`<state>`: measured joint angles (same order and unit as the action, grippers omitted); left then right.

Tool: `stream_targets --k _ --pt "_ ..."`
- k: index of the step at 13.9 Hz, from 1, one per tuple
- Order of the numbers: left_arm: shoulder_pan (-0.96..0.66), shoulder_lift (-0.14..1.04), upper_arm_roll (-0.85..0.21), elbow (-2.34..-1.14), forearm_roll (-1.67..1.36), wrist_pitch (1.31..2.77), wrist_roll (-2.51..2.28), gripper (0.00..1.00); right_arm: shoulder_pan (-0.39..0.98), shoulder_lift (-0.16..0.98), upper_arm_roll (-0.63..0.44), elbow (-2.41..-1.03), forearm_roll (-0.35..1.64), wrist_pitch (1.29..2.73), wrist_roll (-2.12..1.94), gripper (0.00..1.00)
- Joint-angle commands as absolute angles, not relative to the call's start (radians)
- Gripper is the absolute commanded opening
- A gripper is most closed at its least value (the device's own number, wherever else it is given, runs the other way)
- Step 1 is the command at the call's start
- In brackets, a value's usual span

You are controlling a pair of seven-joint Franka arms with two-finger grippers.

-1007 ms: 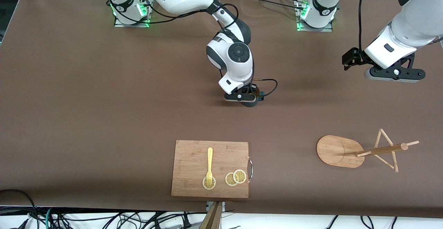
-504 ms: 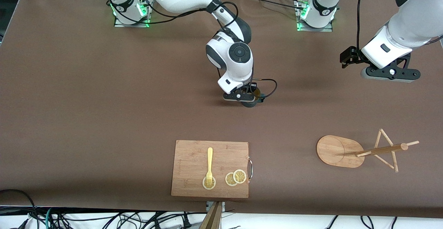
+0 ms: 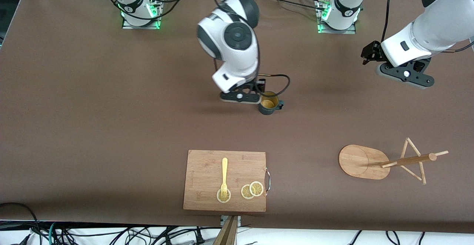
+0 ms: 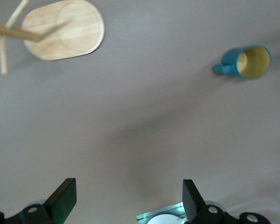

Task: Pass cup and hang on rack
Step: 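Carry the mug to mid-table with the right gripper and set it down, then withdraw the right gripper while the left gripper reaches toward the mug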

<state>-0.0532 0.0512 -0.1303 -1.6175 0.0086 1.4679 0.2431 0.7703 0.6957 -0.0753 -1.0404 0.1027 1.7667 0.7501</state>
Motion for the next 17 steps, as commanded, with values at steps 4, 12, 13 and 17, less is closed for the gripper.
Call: stream_targets --k 4,12,13,17 --pt "-0.055 0.074 -0.144 -1.661 -0.067 1.469 0.521 1.00 0.428 0.510 -0.064 -1.091 0.259 1.548 0.530 1.00" --pt "-0.052 0.144 -0.163 -1.882 -0.233 1.770 0.982 1.00 0.413 0.144 -0.258 -1.485 0.092 1.545 0.250 1.00" --pt "-0.055 0.175 -0.163 -1.885 -0.286 1.795 1.077 1.00 0.413 0.126 -0.277 -1.505 0.084 1.545 0.227 1.00" --pt "-0.055 0.287 -0.169 -1.926 -0.473 1.972 1.481 1.00 0.413 0.088 -0.302 -1.561 0.081 1.558 0.187 1.00"
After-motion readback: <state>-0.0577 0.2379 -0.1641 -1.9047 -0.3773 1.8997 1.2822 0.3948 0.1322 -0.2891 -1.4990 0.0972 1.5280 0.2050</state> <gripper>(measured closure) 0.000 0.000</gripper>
